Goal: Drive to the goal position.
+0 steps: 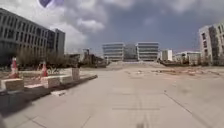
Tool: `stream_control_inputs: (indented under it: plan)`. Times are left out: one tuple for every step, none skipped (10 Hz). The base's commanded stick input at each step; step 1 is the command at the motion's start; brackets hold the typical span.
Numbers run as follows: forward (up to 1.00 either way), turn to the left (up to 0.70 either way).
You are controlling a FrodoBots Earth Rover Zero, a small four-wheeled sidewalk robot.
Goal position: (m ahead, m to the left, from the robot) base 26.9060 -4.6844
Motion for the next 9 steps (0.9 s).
stream_control_inputs:
  plan:
    - [1.00, 0.00]
    - [1.00, 0.00]
    - [1.00, 0.00]
    - [1.00, 0.00]
    - [1.00, 0.00]
    - [1.00, 0.00]
    - [1.00, 0.00]
    - [1.00, 0.00]
    - [1.00, 0.00]
